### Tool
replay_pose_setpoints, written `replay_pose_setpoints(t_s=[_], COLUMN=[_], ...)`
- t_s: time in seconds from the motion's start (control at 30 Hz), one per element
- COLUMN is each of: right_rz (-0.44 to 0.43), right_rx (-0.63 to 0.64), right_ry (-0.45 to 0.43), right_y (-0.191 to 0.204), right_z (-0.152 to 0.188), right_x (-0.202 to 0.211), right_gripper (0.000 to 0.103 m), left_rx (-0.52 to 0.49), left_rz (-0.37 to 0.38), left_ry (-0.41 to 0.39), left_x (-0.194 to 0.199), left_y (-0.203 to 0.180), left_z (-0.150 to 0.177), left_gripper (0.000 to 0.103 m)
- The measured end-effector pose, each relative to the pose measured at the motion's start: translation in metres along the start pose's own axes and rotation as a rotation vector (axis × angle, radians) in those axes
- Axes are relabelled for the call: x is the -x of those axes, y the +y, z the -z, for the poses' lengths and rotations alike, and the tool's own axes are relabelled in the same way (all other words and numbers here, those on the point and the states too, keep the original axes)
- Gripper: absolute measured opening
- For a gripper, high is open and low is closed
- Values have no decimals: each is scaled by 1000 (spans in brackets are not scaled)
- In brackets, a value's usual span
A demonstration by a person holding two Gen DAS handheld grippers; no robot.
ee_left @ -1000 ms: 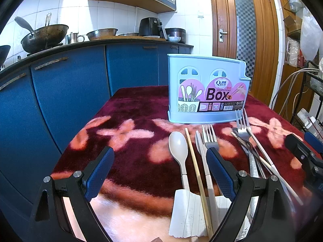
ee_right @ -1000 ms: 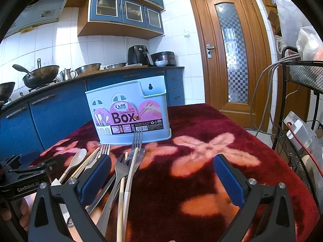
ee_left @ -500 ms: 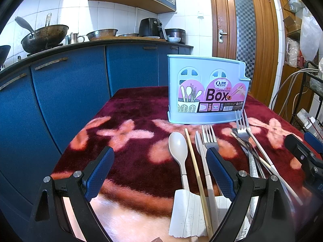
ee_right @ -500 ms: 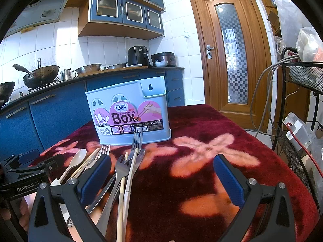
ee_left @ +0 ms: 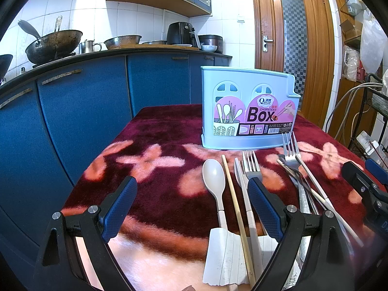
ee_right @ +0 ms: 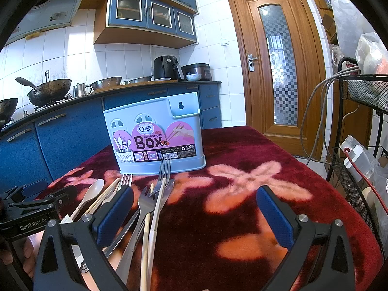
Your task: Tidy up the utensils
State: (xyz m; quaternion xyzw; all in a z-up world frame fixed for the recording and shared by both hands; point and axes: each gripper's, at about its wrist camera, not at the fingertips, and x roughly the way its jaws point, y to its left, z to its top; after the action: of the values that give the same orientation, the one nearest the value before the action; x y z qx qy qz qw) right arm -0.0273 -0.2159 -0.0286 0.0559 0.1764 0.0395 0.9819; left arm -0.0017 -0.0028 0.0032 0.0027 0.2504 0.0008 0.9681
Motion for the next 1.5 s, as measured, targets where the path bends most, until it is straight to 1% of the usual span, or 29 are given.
replay_pose_setpoints(t_s=[0.67,0.83,1.27,1.4,1.5], right_rz=[1,0,-2,-2,-6], right_rx=[2,2,5,5,2], right_ry=[-2,-5,-24,-13,27], right_y=[0,2,2,2,-1], right_z=[0,1,3,1,-5], right_x=[0,2,7,6,-1], right_gripper=[103,103,103,103,103], left_rx=[1,-1,-11,-6,12], left_rz=[0,-2,-11,-8,17], left_ry=[-5,-22,-68,-62,-42], left_x=[1,7,12,12,11], left_y=[0,-1,-3,-2,2], left_z=[-1,-5,-1,-1,-5], left_gripper=[94,94,94,94,94])
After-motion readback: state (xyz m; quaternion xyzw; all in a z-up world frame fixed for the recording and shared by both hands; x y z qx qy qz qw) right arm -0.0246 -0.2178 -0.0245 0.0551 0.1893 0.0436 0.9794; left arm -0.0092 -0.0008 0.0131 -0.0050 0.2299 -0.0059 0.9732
